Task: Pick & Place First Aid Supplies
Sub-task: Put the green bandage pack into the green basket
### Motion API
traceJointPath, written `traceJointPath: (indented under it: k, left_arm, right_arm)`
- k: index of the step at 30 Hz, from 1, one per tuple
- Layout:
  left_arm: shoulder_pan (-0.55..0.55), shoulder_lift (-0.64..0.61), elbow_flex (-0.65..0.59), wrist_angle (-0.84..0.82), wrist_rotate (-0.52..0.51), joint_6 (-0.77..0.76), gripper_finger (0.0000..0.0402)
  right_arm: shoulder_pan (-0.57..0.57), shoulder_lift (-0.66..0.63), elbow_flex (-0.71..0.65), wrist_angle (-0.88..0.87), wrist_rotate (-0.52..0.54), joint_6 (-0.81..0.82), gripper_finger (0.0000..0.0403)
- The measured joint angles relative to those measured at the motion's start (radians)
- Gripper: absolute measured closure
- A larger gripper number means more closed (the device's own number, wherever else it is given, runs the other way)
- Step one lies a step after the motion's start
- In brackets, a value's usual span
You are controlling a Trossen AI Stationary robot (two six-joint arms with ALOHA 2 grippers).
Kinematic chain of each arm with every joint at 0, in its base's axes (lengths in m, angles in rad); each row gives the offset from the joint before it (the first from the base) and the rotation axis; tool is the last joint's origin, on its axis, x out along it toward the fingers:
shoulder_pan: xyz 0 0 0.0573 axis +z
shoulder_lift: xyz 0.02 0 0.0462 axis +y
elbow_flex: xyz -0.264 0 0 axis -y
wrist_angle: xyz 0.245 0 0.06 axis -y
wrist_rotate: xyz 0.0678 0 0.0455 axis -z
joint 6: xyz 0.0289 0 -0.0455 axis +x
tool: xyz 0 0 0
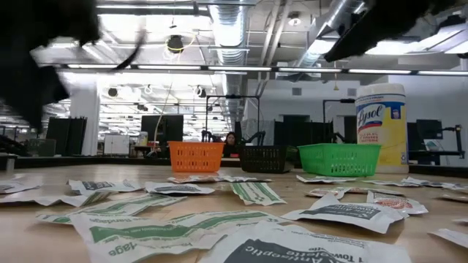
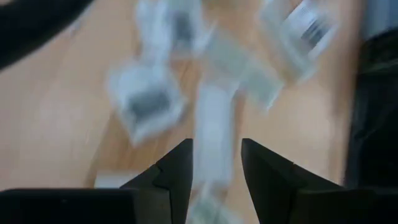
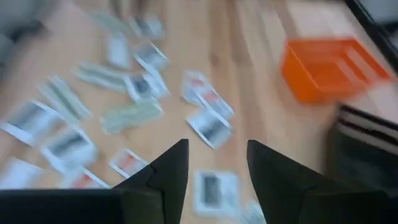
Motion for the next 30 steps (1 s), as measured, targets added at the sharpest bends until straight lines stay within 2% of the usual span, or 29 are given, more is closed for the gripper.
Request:
traceJointPath:
  k: [4, 8, 16, 19, 23, 30]
  left_arm:
    - [-0.081, 0.044, -0.001, -0.065, 0.050, -0.180, 0.0266]
    - [-0.128, 0.100, -0.001, -0.061, 0.051, -0.287, 0.0266]
    - [-0.117, 0.145, 0.003, -0.058, 0.052, -0.256, 0.0273]
    - [-0.117, 0.146, 0.001, -0.064, 0.049, -0.202, 0.0308]
    - [-0.113, 0.146, -0.007, -0.064, 0.032, -0.194, 0.0382]
    - [-0.113, 0.124, -0.012, -0.030, -0.005, -0.153, 0.0396]
  right_arm:
    - [-0.001, -0.089, -0.230, 0.379, -0.063, -0.009, 0.0252]
    - [-0.002, -0.119, -0.350, 0.584, -0.072, -0.008, 0.0257]
    - [-0.002, -0.125, -0.357, 0.624, -0.075, -0.001, 0.0259]
    - [-0.002, -0.125, -0.357, 0.624, -0.075, -0.001, 0.0260]
    - [-0.002, -0.125, -0.357, 0.624, -0.075, -0.001, 0.0261]
    - [-0.003, -0.125, -0.357, 0.623, -0.073, 0.000, 0.0261]
